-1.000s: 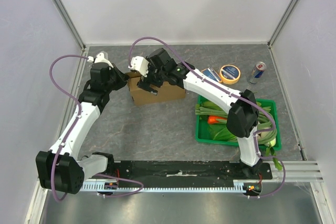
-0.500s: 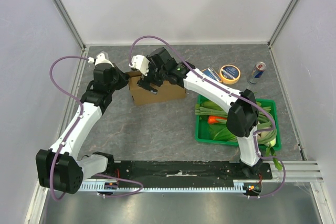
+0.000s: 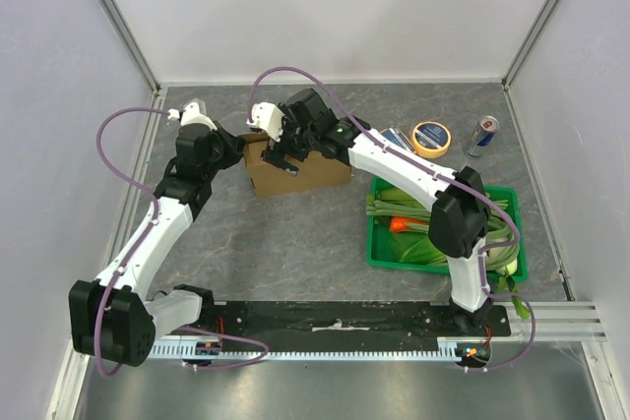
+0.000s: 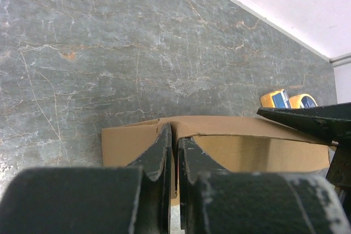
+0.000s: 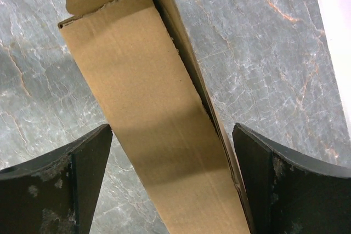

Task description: Fold the paper box

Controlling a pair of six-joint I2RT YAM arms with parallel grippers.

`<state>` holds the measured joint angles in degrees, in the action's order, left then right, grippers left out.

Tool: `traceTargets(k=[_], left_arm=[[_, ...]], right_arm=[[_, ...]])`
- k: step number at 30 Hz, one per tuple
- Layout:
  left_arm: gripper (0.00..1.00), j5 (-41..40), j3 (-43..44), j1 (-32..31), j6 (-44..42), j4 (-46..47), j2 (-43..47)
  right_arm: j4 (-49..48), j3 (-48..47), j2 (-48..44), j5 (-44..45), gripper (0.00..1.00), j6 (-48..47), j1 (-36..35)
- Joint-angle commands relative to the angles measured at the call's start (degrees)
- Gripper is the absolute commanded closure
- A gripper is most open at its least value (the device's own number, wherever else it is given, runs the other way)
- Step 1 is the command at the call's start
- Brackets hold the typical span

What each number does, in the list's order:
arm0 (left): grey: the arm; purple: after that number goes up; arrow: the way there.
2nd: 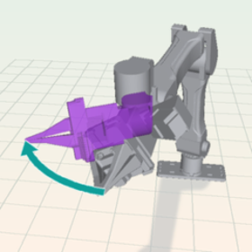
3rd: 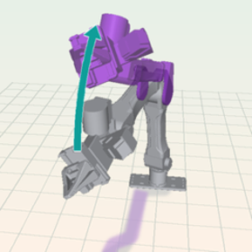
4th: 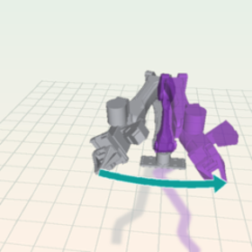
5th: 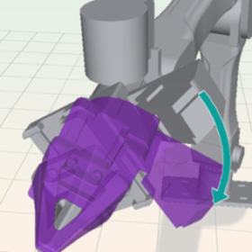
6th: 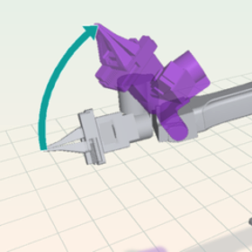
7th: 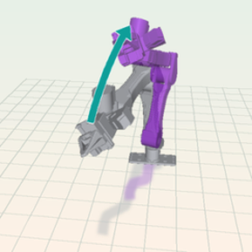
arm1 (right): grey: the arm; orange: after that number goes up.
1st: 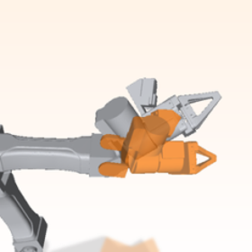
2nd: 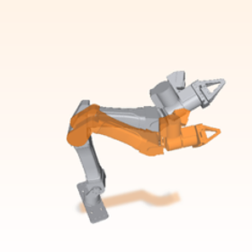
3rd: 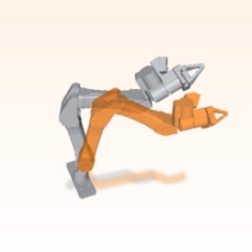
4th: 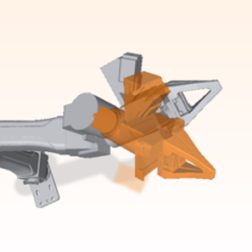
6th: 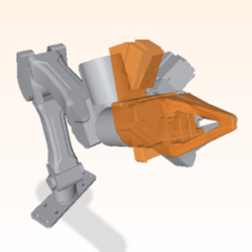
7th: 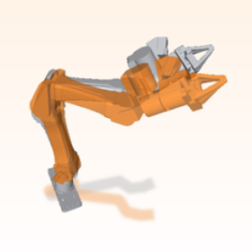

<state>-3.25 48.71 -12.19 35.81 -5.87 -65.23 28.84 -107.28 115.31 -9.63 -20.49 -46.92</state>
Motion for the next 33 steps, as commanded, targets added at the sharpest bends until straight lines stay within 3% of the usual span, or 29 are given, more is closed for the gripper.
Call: traceTargets(k=[1, 4, 5, 6, 9, 12, 17, 25, 28, 30, 33], left_arm=[[0.98, 6.41, 0.32, -0.38, -2.32, -11.71, -2.45], [0.94, 8.16, 4.09, -0.30, -4.43, -13.81, -2.79], [0.89, 8.60, 5.07, -0.12, -4.87, -14.60, -2.80], [0.77, 9.13, 5.86, 0.05, -5.48, -15.83, -3.06], [0.61, 11.41, 8.77, 0.41, -8.03, -17.24, -4.11], [0.55, 12.03, 10.79, 0.76, -10.14, -18.73, -5.87], [0.59, 11.24, 11.67, 1.20, -11.90, -19.71, -6.84], [0.80, 10.19, 14.57, 1.20, -13.14, -20.50, -7.01], [0.78, 10.72, 15.45, 1.20, -13.22, -21.20, -7.10], [0.69, 10.98, 15.98, 1.29, -12.96, -21.47, -6.84], [0.71, 11.24, 16.94, 1.29, -12.70, -21.29, -6.84]], right_arm=[[2.98, 6.10, -1.05, -2.50, 0.02, -6.20, 1.56], [0.70, 8.40, -0.61, -1.01, 0.02, -9.82, 1.83], [-0.44, 8.49, -0.44, -0.66, 0.02, -9.92, 1.92], [-0.28, 8.15, 0.09, -1.00, 0.02, -10.01, 1.83], [-1.41, 8.14, -0.08, -1.88, 0.05, -9.66, 1.92], [-1.33, 7.88, 0.01, -2.50, 0.07, -9.48, 1.92], [-0.98, 7.44, 0.01, -1.89, 0.08, -9.22, 2.00], [-0.45, 6.74, -0.43, -2.15, 0.09, -8.78, 2.00], [-0.28, 6.74, -0.08, -1.62, 0.09, -8.95, 1.92], [0.07, 6.65, 0.09, -1.45, 0.09, -9.13, 2.00], [0.25, 6.65, 0.27, -1.71, 0.10, -9.04, 2.00]])
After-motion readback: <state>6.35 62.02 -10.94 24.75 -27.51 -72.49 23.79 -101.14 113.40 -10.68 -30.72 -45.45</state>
